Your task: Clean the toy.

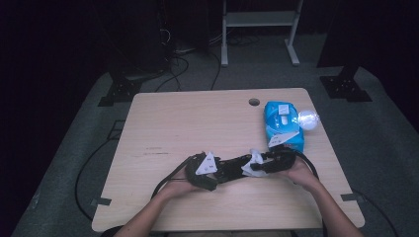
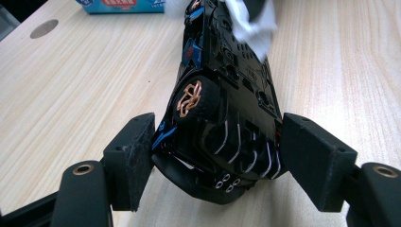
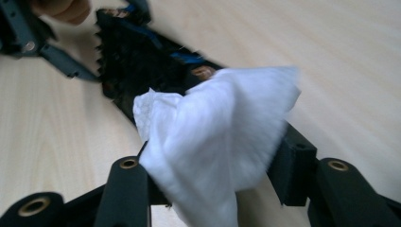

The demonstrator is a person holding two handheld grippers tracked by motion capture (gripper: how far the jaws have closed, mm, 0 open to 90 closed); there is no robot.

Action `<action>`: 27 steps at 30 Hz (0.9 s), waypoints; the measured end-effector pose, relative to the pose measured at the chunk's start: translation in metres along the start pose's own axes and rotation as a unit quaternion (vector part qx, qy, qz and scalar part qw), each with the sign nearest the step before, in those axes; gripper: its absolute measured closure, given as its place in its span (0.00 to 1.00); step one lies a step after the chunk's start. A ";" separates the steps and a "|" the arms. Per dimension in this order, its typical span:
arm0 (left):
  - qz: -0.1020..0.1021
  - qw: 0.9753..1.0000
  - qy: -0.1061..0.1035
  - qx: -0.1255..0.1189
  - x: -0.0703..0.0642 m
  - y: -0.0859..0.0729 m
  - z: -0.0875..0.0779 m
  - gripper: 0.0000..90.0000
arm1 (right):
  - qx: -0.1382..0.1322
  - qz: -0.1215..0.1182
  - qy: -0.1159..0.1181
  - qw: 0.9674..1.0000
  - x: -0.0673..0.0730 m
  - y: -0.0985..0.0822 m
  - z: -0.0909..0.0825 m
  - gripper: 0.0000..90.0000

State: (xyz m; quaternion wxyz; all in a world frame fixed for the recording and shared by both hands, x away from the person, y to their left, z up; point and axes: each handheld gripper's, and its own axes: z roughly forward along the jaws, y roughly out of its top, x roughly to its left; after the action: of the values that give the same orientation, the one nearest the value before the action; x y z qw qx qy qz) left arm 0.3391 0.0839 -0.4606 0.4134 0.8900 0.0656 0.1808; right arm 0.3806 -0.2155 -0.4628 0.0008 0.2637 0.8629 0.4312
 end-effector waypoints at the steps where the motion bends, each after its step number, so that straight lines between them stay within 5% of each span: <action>1: 0.000 1.000 0.000 0.001 0.000 0.000 0.000 0.32 | 0.003 -0.007 0.006 1.000 0.002 0.000 0.003 0.55; 4: -0.009 1.000 -0.007 -0.002 0.003 -0.001 -0.001 0.32 | 0.001 -0.020 0.000 1.000 0.004 0.001 0.004 0.56; 6: -0.039 0.999 -0.022 -0.016 0.008 -0.002 -0.003 0.34 | 0.000 -0.022 0.001 1.000 0.004 0.000 0.003 0.57; 12: -0.133 0.990 -0.050 -0.027 0.027 -0.010 0.002 0.34 | -0.010 -0.076 -0.022 0.997 0.017 -0.002 0.004 0.69; 16: -0.123 0.991 -0.040 -0.029 0.028 -0.012 0.000 0.49 | -0.013 -0.092 -0.039 0.995 0.022 -0.001 0.007 0.69; 27: -0.092 0.995 -0.040 -0.029 0.021 -0.011 -0.003 0.61 | -0.009 -0.071 -0.095 0.993 0.025 0.001 0.001 0.65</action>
State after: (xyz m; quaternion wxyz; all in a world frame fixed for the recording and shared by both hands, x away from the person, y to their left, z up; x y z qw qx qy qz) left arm 0.3579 0.0989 -0.4617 0.4560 0.8744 0.1260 0.1081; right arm 0.3597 -0.2036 -0.4571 0.1155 0.2412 0.8715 0.4111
